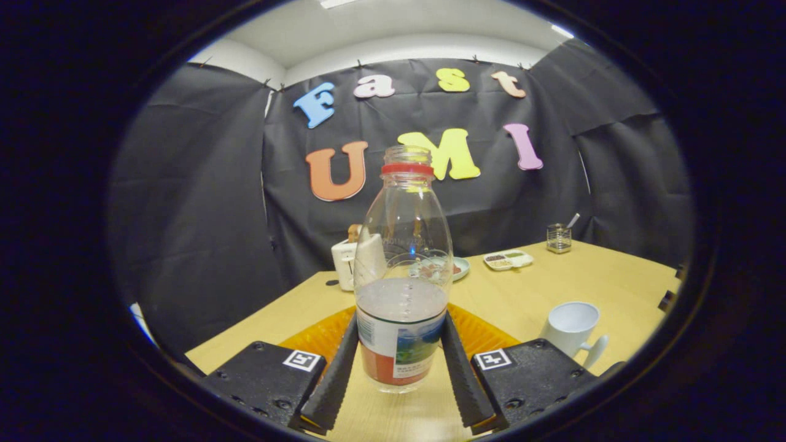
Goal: Take the bottle from table, then pour the juice into the cup, finally place the bottle on the coaster
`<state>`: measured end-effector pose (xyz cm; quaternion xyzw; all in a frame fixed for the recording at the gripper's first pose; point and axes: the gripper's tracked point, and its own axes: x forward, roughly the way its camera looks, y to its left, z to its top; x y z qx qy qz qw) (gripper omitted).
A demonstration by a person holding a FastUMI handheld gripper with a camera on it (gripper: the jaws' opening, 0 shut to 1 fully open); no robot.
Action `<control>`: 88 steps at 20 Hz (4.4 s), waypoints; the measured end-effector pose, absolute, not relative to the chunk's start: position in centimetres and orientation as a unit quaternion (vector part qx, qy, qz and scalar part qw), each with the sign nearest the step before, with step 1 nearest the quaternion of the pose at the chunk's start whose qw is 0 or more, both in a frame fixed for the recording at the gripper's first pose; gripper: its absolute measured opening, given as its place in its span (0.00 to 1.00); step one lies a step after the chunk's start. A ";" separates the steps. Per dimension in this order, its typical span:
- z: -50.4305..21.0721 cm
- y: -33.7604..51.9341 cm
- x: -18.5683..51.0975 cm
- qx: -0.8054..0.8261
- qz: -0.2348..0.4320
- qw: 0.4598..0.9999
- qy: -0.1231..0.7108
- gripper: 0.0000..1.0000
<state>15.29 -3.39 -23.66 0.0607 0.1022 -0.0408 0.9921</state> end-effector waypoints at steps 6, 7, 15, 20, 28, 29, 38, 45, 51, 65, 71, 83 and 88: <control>-22.2 -4.2 15.1 0.216 -0.032 0.970 0.102 0.75; -22.3 -4.7 15.0 0.236 -0.037 0.966 0.103 0.76; -23.5 -6.3 13.7 0.432 -0.048 0.895 0.102 0.75; -24.2 -7.0 13.1 0.524 -0.057 0.845 0.091 0.75; -24.9 -6.7 13.0 0.610 -0.062 0.786 0.084 0.75; -24.9 -6.8 13.1 0.619 -0.063 0.778 0.081 0.75; -23.4 -8.0 13.9 0.675 -0.067 0.732 0.060 0.75; -21.1 -7.7 14.7 0.704 -0.057 0.706 0.048 0.75; -20.5 -7.7 15.8 0.722 -0.052 0.688 0.052 0.75; -19.7 -7.0 16.5 0.732 -0.034 0.678 0.058 0.75; -19.4 -7.2 16.7 0.737 -0.031 0.673 0.053 0.75; -18.6 -7.7 17.3 0.752 -0.032 0.657 0.047 0.74; -18.1 -7.8 17.5 0.761 -0.035 0.647 0.046 0.74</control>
